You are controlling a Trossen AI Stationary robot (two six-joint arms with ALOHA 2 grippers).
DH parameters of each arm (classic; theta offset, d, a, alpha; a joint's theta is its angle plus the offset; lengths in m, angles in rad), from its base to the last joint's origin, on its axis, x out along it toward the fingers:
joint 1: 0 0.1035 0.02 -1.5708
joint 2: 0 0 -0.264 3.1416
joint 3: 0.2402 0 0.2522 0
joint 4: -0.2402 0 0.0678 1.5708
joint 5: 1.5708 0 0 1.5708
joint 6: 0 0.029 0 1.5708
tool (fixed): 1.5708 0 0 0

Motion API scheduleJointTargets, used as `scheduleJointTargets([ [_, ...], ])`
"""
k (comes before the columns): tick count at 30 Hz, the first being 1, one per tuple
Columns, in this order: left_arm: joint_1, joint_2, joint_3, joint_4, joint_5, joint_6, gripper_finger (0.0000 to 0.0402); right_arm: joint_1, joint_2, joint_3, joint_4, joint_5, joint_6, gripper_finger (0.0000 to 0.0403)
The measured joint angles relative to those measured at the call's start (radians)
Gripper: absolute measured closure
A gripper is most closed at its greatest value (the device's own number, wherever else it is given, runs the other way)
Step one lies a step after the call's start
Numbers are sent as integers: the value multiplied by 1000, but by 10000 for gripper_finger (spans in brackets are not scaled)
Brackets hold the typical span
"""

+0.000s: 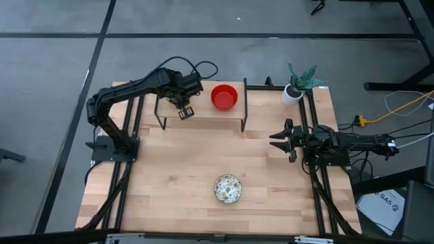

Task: Pick & Place Mini bowls
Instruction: Stack the top white patterned bowl on the white patterned bowl on the shelf

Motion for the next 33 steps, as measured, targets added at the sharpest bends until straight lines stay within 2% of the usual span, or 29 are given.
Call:
scheduleJointTargets([
  [6,-1,-6,17,5,1,-17,359,0,0,0,0,0,0,263],
  [12,-1,-9,121,4,2,-19,359,0,0,0,0,0,0,263],
  [16,-1,-9,175,5,45,-19,370,0,0,0,0,0,0,263],
  [20,-12,-9,175,-28,70,-4,397,0,0,0,0,0,0,263],
  [33,-37,-8,59,-22,37,34,400,0,0,0,0,0,0,263],
])
